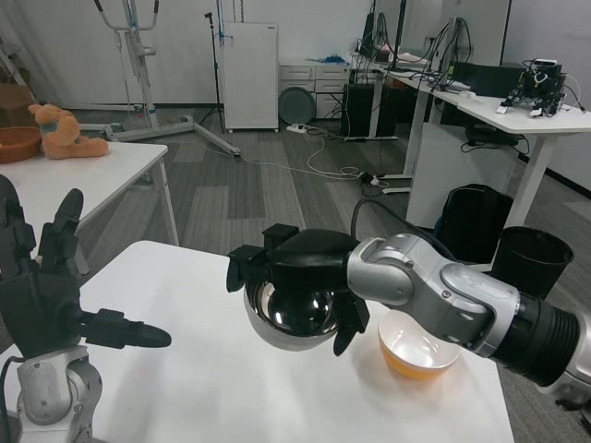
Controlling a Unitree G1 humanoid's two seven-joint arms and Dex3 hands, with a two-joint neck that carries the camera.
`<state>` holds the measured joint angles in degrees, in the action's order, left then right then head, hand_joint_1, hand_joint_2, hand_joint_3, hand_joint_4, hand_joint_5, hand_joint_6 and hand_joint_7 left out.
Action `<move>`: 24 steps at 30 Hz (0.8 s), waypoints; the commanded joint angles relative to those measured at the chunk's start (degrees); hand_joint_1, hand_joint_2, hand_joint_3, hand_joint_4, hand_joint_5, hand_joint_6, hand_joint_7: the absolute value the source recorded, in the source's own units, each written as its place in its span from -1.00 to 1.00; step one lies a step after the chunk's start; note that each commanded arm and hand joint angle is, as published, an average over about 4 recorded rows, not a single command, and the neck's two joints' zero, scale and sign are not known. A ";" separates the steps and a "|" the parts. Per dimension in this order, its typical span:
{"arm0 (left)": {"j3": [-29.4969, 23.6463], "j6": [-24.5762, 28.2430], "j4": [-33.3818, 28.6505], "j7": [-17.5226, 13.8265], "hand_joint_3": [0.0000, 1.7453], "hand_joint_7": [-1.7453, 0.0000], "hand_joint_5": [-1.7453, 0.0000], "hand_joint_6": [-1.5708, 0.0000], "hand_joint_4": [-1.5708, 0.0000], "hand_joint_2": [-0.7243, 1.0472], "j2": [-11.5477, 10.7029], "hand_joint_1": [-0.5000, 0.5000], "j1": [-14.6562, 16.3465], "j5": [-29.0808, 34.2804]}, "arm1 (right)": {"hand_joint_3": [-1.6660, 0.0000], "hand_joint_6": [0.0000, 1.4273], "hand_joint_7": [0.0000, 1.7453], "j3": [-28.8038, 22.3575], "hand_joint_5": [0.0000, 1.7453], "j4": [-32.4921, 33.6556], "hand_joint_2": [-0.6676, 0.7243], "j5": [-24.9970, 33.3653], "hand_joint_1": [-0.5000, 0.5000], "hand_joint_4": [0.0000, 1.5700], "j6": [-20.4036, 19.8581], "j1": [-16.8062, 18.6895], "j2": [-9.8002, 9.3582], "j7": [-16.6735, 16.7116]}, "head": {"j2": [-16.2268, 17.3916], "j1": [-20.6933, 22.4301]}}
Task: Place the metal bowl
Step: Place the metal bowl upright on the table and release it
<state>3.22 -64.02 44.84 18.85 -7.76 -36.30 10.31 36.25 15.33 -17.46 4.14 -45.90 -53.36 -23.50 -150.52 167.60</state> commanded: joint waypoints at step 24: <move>0.03 0.39 3.20 -0.22 -1.00 1.00 0.65 1.00 0.52 -0.70 -0.09 -1.00 -2.85 0.06 | -0.90 -0.94 0.78 18.86 0.61 -9.49 -0.91 -6.18 -0.92 -0.73 -3.17 -2.71 2.21 4.43 | 7.30 -1.21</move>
<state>3.16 -63.51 47.59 18.79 -7.64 -38.19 10.25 55.43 6.32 -23.42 1.12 -49.60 -51.24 -19.50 -143.38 166.45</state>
